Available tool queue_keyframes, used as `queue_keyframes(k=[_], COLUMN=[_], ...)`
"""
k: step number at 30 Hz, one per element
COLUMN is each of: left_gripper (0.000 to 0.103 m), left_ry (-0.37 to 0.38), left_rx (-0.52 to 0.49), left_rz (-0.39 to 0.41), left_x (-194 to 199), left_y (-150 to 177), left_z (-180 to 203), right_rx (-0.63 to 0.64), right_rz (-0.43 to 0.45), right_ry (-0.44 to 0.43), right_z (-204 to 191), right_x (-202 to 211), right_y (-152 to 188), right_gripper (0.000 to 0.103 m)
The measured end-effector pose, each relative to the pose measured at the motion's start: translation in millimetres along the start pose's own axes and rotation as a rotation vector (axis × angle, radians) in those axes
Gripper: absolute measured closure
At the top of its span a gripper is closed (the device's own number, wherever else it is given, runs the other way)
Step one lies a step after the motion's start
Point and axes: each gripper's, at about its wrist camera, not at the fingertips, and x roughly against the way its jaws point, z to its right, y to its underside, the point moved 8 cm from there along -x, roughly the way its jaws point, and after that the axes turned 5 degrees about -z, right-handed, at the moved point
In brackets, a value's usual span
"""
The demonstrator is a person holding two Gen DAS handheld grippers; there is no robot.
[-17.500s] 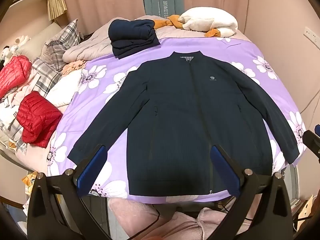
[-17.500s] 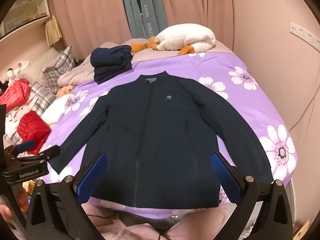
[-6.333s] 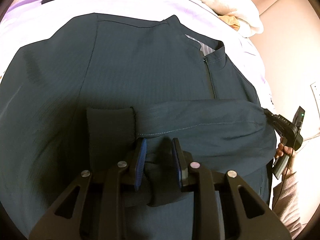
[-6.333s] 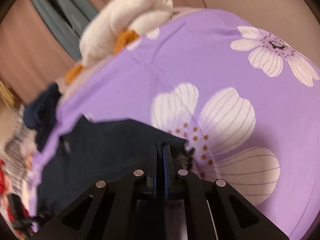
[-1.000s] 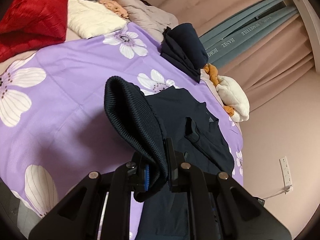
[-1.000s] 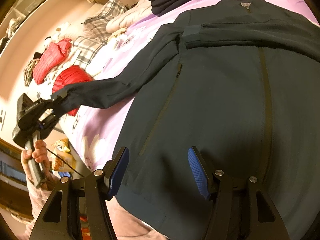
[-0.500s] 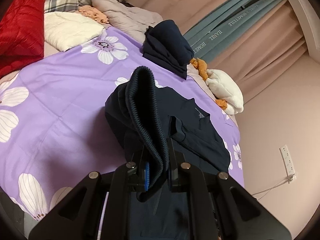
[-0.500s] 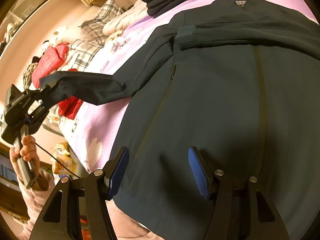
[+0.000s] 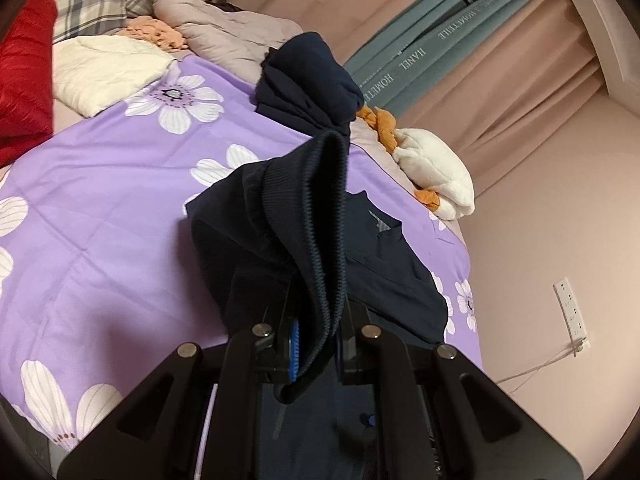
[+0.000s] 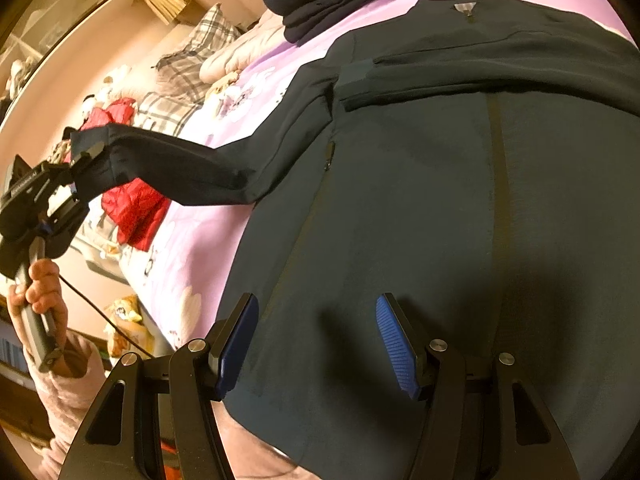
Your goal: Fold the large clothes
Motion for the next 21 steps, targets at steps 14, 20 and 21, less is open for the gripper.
queue_keyframes(k=[14,20,21], left_gripper=[0.091,0.091,0.091], left_ry=[0.005,0.010,0.012], left_rx=[-0.066,-0.092,-0.099], left_rz=[-0.054,-0.073,-0.076], left_x=[-32,-44,-45], left_y=[1,1,1], left_z=[41,59,63], right_rx=[-0.050,-0.065,-0.067], right_rz=[0.027,0.037,0.038], right_ry=[-0.003,-0.004,-0.006], right_z=[15,21,22], right_x=[8,12,12], right_y=[-2,-3,-3], right_gripper=[0.041,0.041,0.041])
